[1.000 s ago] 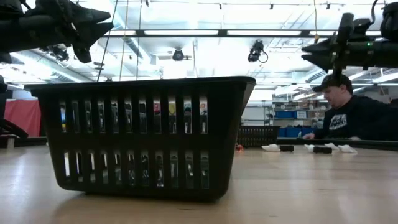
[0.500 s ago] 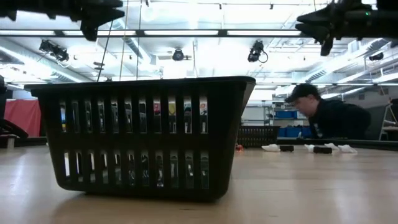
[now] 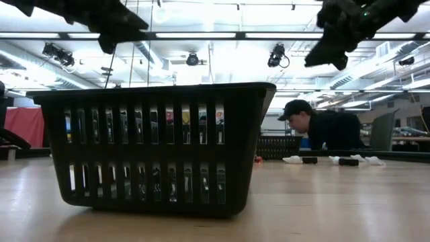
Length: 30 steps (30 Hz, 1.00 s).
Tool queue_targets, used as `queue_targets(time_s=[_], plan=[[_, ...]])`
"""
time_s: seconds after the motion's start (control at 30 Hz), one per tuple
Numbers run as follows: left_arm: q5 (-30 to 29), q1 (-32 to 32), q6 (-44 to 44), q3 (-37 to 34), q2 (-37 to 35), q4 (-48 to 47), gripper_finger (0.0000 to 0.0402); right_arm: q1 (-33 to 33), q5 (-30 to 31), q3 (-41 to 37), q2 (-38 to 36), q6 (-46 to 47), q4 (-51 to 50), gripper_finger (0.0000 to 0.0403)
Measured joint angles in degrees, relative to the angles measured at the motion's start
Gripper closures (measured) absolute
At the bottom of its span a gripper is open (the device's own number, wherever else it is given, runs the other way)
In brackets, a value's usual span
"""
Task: Sort Halloween decoration
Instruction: Put the black skeleton toy into the top right black basket
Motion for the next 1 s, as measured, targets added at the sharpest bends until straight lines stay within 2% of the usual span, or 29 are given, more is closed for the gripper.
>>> queue_targets(time_s=[0.23, 0.43, 0.57, 0.63, 0.8, 1.0], plan=[[0.00, 0.00, 0.39, 0.00, 6.88, 0.73, 0.0182, 8.45, 5.83, 3.16, 9.88, 0.30, -10.01, 0.0286], [-0.02, 0.00, 3.48, 0.09, 10.02, 2.15, 0.0180, 14.76, 11.18, 3.12, 19.75, 5.62, -14.09, 0.0230], [-0.05, 0.02, 6.04, 0.09, 10.44, 2.30, 0.0184, 17.73, 16.75, 3.12, 24.97, 8.44, -14.02, 0.0187], [-0.17, 0.02, 6.59, 0.09, 10.44, 2.19, 0.0184, 18.47, 17.16, 3.12, 26.75, 9.09, -13.81, 0.0175], [-0.48, 0.04, 7.88, 0.09, 10.42, 1.58, 0.0184, 18.82, 17.11, 3.12, 30.80, 11.29, -12.23, 0.0174], [-0.49, 0.04, 8.22, 0.09, 10.41, 1.42, 0.0184, 18.60, 18.81, 3.09, 37.12, 11.71, -3.76, 0.0181]])
